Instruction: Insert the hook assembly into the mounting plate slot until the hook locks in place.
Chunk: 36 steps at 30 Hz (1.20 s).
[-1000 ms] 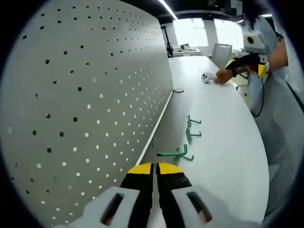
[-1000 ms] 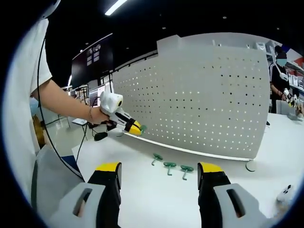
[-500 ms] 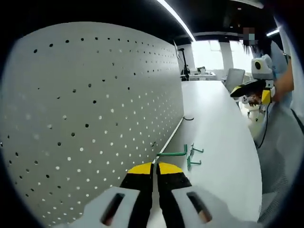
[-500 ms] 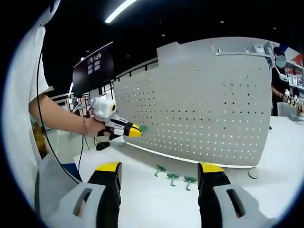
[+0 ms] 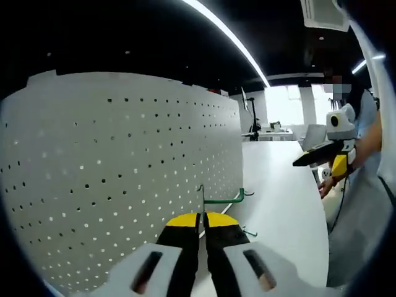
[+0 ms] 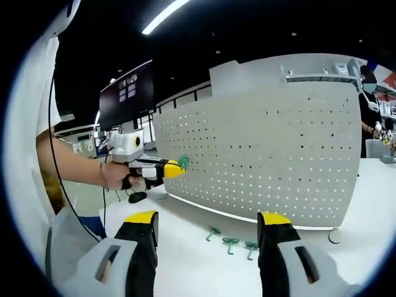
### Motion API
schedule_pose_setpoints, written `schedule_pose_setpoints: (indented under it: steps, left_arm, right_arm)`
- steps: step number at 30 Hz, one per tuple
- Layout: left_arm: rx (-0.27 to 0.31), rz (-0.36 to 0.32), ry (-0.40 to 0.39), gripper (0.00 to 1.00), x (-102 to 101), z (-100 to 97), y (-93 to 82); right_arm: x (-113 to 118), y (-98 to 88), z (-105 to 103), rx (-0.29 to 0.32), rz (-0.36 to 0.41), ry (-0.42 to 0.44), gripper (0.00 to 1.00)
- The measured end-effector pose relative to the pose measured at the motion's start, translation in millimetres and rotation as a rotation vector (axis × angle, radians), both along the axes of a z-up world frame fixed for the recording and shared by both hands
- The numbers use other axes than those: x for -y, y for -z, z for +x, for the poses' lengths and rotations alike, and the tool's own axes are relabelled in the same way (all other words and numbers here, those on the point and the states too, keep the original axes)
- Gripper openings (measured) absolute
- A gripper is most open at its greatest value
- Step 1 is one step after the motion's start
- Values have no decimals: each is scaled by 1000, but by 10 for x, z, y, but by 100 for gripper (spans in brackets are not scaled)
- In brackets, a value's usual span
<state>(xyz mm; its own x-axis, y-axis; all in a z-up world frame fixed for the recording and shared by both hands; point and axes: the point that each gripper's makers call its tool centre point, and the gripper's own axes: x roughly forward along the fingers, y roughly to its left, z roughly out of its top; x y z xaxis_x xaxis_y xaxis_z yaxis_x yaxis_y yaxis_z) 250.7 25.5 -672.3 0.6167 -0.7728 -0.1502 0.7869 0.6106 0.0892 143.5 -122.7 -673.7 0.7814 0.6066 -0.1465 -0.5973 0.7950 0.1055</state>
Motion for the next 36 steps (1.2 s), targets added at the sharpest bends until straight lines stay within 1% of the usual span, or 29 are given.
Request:
schedule_pose_setpoints:
  steps: [1, 2, 4, 5, 7, 9, 11, 14, 16, 17, 18, 21, 23, 28, 31, 36]
  left_arm:
    - [-1, -17, -1, 2, 1, -12, -20]
    - [-5, -58, -10, 2, 1, -32, -68]
    - [7, -65, -19, 2, -15, -57, -92]
    - [7, -86, -26, 2, -22, -70, -113]
    - [7, -98, -39, 2, -43, -83, -121]
    - [5, -123, -49, 3, -56, -89, -150]
    - [5, -114, -55, 3, -61, -84, -136]
    - [-3, -122, -56, 3, -61, -92, -128]
    - [-3, -118, -60, 3, -69, -96, -124]
    - [-7, -124, -61, 3, -68, -102, -130]
    - [-7, -125, -61, 3, -65, -106, -128]
    - [-12, -123, -64, 3, -70, -99, -100]
    - [-13, -120, -62, 3, -56, -105, -90]
    - [-20, -123, -60, 3, -2, -141, -90]
    - [-20, -126, -60, 3, 23, -167, -90]
    - [-23, -138, -65, 3, 46, -205, -106]
  right_arm:
    - [-10, -10, 4, 2, -1, -3, 63]
    - [-21, -25, 8, 8, 0, -7, 63]
    - [-36, -46, 17, 14, 2, -10, 63]
    - [-42, -53, 18, 15, 2, -12, 63]
    - [-59, -67, 17, 20, 0, -16, 62]
    - [-74, -62, 13, 19, -4, -21, 62]
    - [-82, -63, 9, 20, -5, -23, 62]
    - [-92, -78, -2, 25, 0, -26, 62]
    - [-90, -202, -16, 81, 37, -24, 62]
    - [-102, -280, -22, 118, 54, -30, 62]
    - [-98, -330, -28, 141, 66, -29, 61]
    - [-108, -389, -46, 149, 98, -36, 61]
    - [-128, -385, -32, 151, 78, -37, 60]
    - [-210, -412, 19, 147, 96, -51, 59]
    - [-275, -417, 66, 134, 137, -66, 58]
    - [-406, -419, 122, 139, 135, -89, 57]
